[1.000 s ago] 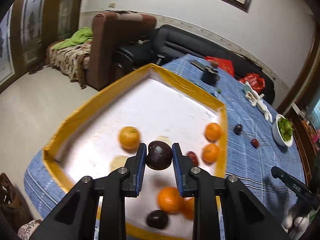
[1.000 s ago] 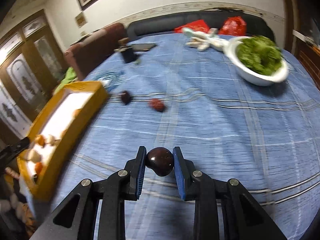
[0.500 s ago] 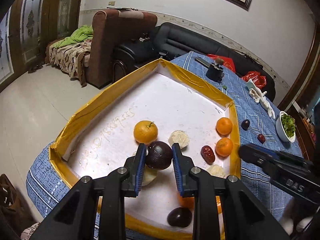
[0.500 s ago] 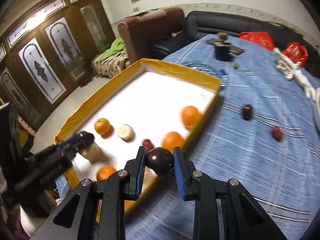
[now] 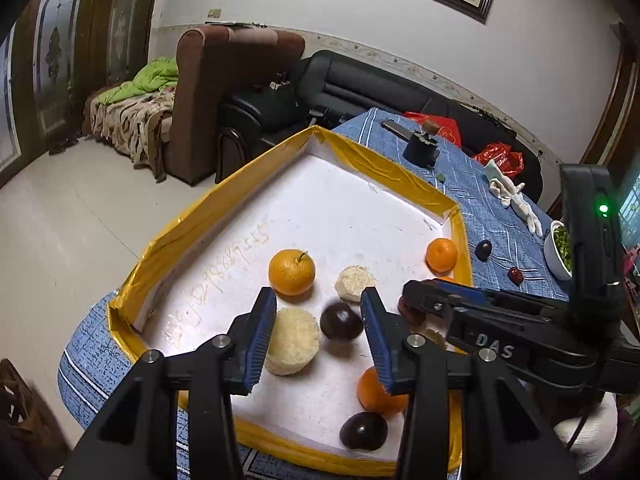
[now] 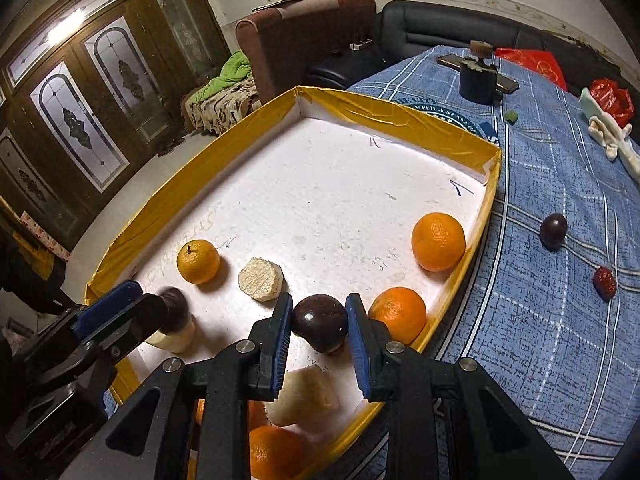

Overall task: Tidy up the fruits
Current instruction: 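Carry both plums into the yellow tray and open both tools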

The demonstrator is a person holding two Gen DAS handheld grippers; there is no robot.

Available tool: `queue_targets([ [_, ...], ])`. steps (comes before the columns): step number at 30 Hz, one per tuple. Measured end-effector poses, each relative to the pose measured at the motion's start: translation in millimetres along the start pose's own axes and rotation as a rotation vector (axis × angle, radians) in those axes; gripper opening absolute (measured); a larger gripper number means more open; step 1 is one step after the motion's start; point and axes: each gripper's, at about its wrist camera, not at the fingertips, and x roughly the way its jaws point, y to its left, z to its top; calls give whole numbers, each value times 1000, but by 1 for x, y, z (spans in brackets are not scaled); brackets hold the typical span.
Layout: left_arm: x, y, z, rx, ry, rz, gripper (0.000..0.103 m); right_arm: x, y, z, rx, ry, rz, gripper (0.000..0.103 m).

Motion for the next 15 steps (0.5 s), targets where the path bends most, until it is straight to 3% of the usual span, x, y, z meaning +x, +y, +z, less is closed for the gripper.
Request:
queue_targets([
  [6,-7,-4,1,10,-21,15,61,0,3,1,-8,-11,4,32],
  [14,-13,-10,2,25,-25,29,65,-11,-2,3,15,-29,30,34],
  [15,-14,-10,2,28,-25,30,66,-13,-4,3,21,-33,33,38],
])
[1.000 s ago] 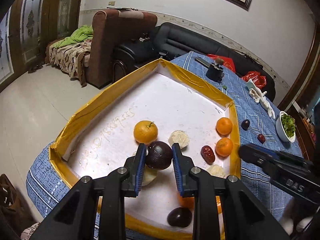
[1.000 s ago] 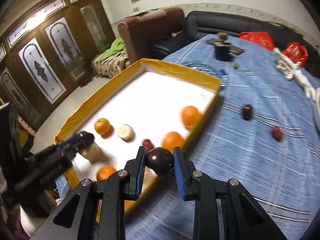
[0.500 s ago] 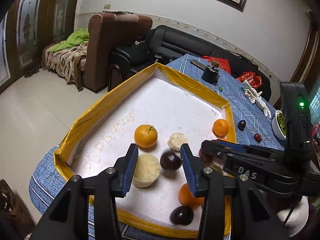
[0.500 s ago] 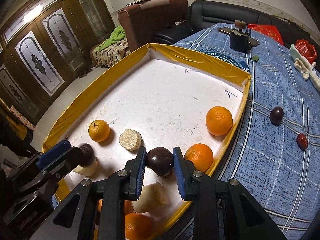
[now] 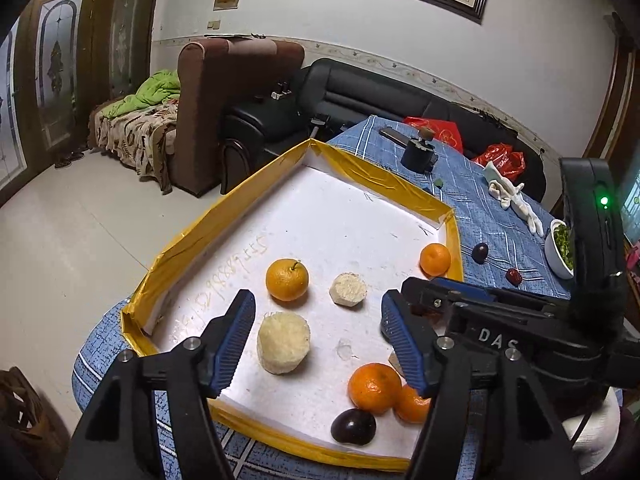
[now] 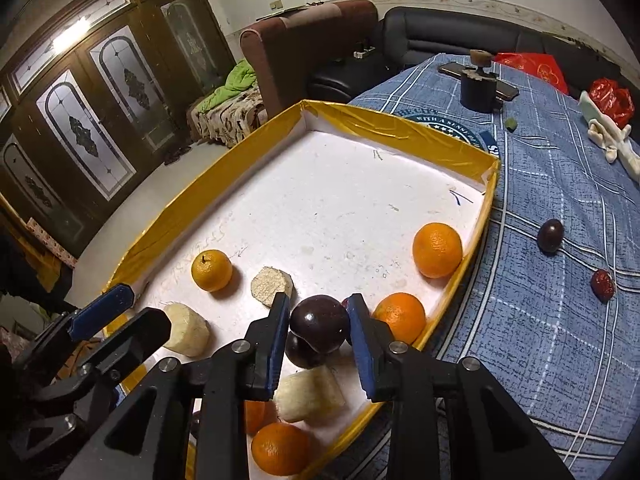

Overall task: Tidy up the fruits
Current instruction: 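Carry both plums into the yellow tray and open both tools, then grasp the last dark plum with left tool while right tool grasps a red date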

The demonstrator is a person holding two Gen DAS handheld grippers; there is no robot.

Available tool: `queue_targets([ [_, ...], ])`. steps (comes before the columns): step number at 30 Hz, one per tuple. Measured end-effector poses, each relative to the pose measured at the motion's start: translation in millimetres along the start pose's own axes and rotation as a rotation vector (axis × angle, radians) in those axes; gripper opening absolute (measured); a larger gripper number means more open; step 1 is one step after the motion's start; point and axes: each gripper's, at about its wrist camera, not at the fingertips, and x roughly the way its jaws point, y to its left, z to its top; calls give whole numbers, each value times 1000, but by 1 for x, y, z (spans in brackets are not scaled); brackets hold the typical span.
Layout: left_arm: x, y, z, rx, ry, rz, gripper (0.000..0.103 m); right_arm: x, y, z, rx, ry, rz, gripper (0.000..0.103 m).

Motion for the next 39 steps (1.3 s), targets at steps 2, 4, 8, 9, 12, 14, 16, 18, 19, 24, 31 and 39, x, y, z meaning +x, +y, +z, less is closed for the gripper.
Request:
queue_targets([
  [2,-2,-3,0,9,-2,5,68,-6,-3,0,12,-15,5,45],
  [4,-5,-8,-1,19,-3,9,70,-13,-7,0,24,-31,12,48],
  [8,-12,-19,-1,49,-10,20,71,-27,-17,-2,37,-53,11,48],
  [9,-13,-21,-1,54,-12,21,72,-30,-21,-3,43,-58,9,49],
  [12,-18,-29,-2,72,-14,17,73,-41,-34,-8,68,-74,2,51],
  [14,-22,-34,-3,84,-17,9,74,-50,-48,-13,89,-86,-11,52],
  [16,-26,-39,-4,90,-19,-1,77,-62,-65,-18,113,-100,-34,51],
  [18,-27,-42,-6,93,-22,-5,78,-76,-87,-24,145,-121,-66,51],
  [19,-27,-44,-7,97,-22,-7,78,-83,-96,-26,159,-130,-80,51],
  [24,-22,-62,-12,120,0,-38,78,-121,-163,-43,273,-177,-188,51],
  [31,-14,-95,-20,184,30,-82,78,-108,-208,-48,343,-142,-207,51],
  [39,-10,-96,-17,185,45,-72,78,-49,-213,-14,257,-79,-304,51],
])
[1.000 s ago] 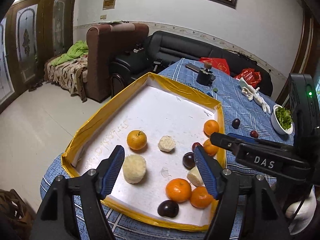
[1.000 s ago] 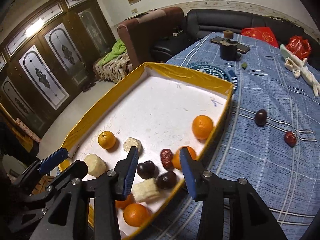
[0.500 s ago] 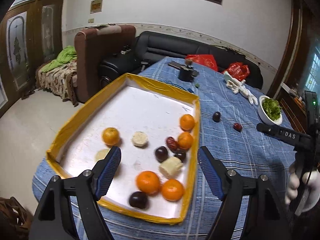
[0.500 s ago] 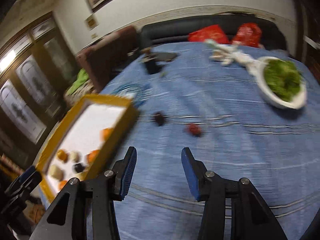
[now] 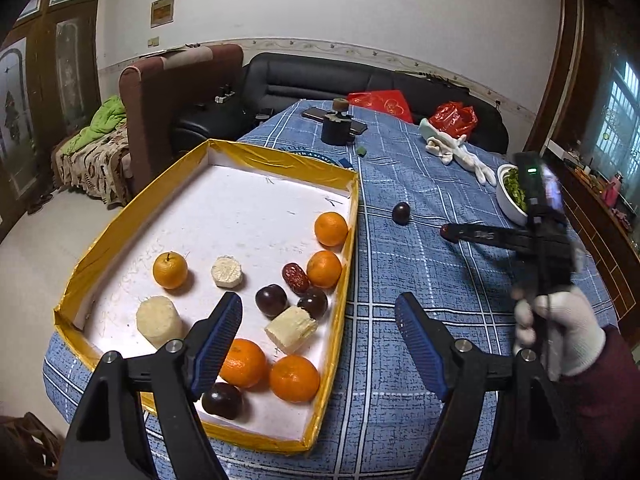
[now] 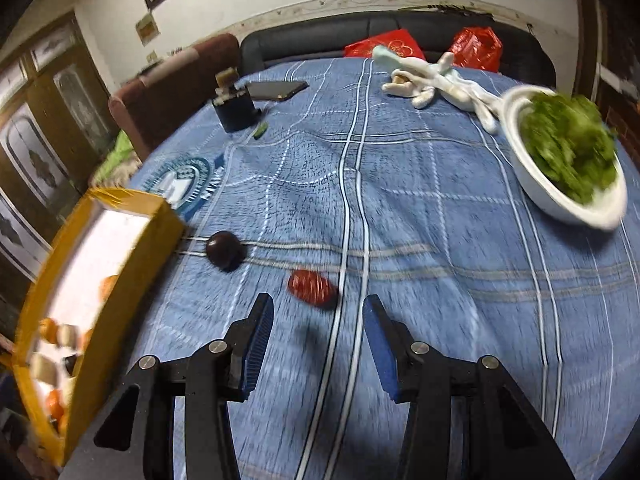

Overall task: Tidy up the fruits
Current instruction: 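Grasp the last dark plum with left tool while right tool grasps a red date, then carry plum and red date into the yellow tray and open both tools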

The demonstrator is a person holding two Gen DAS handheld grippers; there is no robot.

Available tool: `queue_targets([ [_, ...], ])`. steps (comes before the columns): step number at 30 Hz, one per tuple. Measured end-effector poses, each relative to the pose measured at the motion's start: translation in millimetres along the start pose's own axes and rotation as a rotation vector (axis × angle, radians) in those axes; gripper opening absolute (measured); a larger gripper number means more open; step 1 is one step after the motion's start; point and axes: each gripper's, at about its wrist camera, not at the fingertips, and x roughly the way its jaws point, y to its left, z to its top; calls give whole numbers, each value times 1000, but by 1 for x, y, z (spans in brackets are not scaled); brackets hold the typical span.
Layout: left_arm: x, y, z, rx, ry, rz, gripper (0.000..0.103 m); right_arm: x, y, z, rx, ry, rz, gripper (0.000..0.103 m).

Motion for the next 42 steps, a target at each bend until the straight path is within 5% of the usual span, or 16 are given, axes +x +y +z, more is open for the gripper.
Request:
queue_targets([
  [3,2,1,4,4,-1,4,78,19,8,5,-53,3,-47,50],
  [5,3,0,7,12,-6,7,78,23,13,5,-92,6,-76,31],
  [11,18,-17,24,34,33,-88,78,6,1,-2,-45,-13,-49,31],
  [16,48,-55,51,88,68,-194,78,-37,-22,-18,74,-53,63,31],
  [21,100,-93,75,171,122,-216,78,-59,-36,-33,143,-109,137,31],
  [25,149,-101,92,134,195,-208,78,-52,-48,-35,182,-86,172,32],
  [34,218,-124,103,238,262,-73,51,-48,-68,-32,242,-76,196,32],
  [37,233,-121,97,243,294,-26,25,-47,-70,-31,251,-72,198,32],
  [42,219,-120,90,255,278,-33,23,-44,-70,-32,244,-63,181,32],
])
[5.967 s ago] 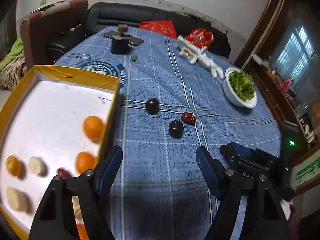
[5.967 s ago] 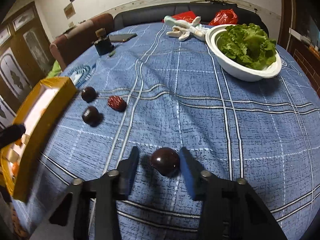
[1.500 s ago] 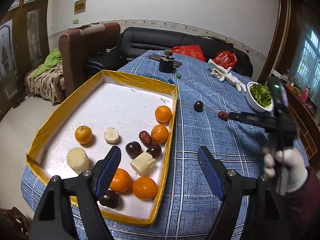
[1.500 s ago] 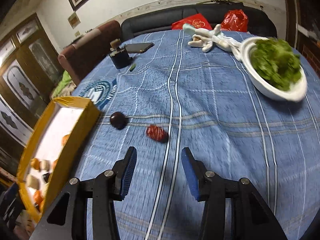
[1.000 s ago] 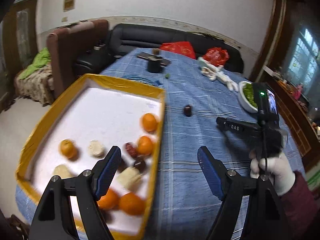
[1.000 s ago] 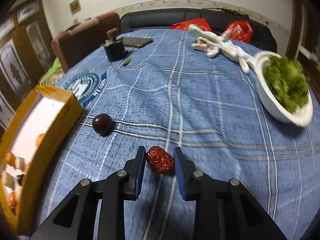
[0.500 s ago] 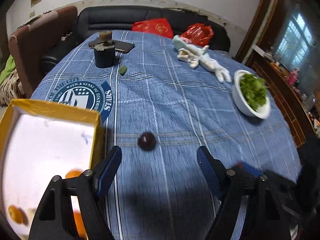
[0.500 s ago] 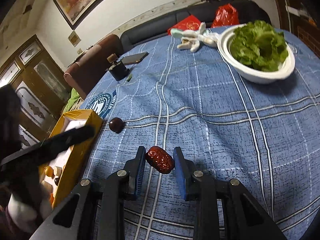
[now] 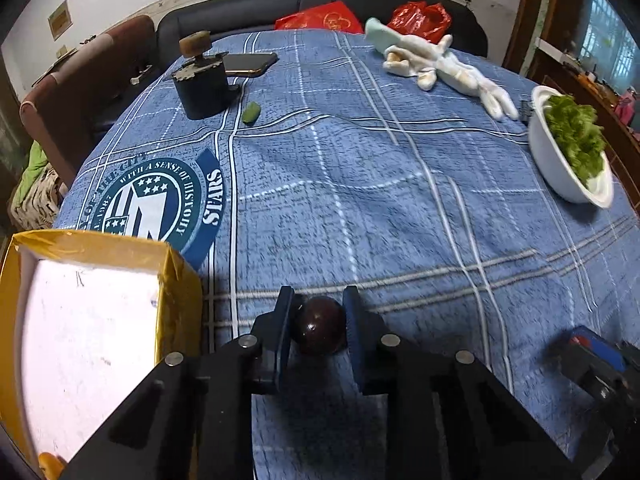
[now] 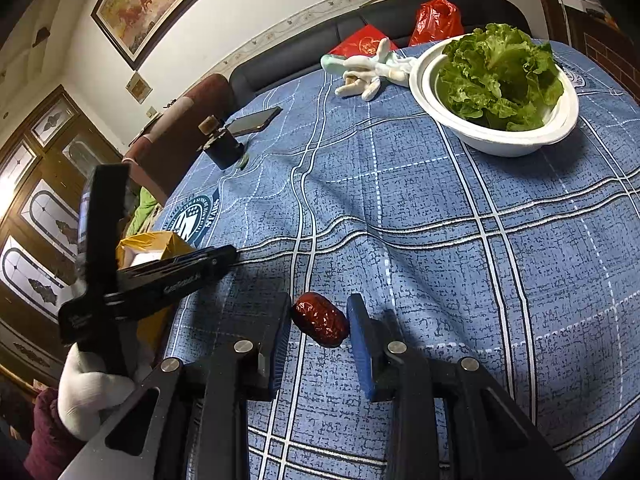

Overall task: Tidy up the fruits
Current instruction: 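Carry plum and red date into the yellow tray and open both tools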

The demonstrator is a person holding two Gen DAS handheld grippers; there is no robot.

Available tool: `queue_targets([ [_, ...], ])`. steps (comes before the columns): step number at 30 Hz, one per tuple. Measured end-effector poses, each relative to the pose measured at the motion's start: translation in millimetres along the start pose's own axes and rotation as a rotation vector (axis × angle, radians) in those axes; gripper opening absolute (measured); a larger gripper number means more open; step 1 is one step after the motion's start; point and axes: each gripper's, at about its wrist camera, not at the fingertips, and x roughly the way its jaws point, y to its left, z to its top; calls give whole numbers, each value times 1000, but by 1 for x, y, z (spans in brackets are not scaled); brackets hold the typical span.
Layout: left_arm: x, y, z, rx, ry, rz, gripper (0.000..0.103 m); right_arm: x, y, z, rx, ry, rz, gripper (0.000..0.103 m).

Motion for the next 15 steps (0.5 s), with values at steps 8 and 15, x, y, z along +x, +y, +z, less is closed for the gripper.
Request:
queue_targets([
  [8,-59,1,-25,-50,-75,-113,23,2,-1,2,-5,-6,-3,32],
  [15,-120,33,-66,-172,-172,-139,24,-1,7,-4,-33,-12,1,32],
])
